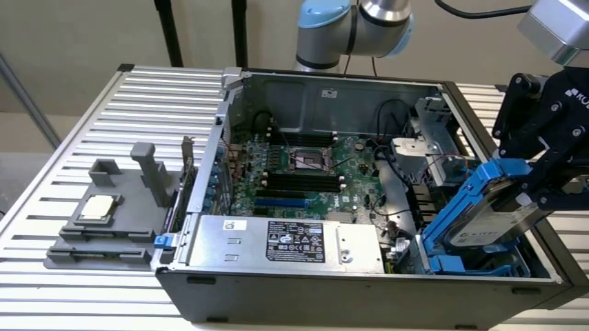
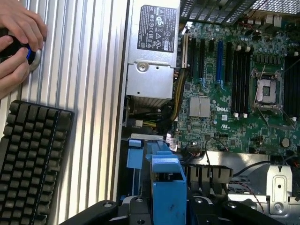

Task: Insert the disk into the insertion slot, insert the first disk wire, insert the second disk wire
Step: 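Insert the disk into the insertion slot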

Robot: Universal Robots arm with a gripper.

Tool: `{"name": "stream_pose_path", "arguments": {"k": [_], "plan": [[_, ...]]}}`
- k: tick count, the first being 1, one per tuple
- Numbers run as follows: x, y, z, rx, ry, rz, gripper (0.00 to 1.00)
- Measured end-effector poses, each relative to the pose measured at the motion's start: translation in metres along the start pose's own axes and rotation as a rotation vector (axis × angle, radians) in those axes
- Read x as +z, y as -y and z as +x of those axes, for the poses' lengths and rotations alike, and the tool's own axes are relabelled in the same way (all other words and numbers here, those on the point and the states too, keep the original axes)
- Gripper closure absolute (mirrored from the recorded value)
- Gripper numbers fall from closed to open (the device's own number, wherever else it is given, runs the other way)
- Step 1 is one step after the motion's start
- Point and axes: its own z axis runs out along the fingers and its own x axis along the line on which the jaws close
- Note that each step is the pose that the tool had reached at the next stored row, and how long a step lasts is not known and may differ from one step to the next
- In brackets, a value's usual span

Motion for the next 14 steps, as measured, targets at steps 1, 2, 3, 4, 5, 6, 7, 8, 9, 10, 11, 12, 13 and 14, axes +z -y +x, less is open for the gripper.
{"name": "stream_pose_path", "arguments": {"k": [1,2,3,4,5,6,7,8,9,10,11,12,13,14], "plan": [[0.0001,0.0000,0.0000,0.001,-0.0002,0.0001,0.67],[0.0001,0.0000,0.0001,0.001,-0.0004,0.0001,0.67],[0.0002,0.0000,0.0000,0.001,-0.0005,0.0002,0.67],[0.0003,0.0001,0.0001,0.001,-0.0005,0.0004,0.67],[0.0003,0.0000,0.0001,0.001,-0.0007,0.0002,0.67],[0.0001,0.0000,0.0001,0.001,-0.0010,0.0001,0.67],[-0.0005,0.0000,0.0000,0.001,-0.0018,0.0001,0.67],[-0.0008,-0.0001,0.0000,0.002,-0.0023,0.0000,0.67],[-0.0009,-0.0001,-0.0001,0.002,-0.0024,0.0000,0.67],[-0.0009,-0.0001,-0.0001,0.002,-0.0025,0.0000,0.67],[-0.0010,-0.0001,0.0000,0.002,-0.0026,0.0001,0.67],[-0.0010,-0.0001,0.0000,0.002,-0.0027,0.0001,0.67],[-0.0010,-0.0001,0.0000,0.002,-0.0027,0.0001,0.67],[-0.0010,-0.0001,-0.0001,0.002,-0.0027,0.0001,0.67]]}}
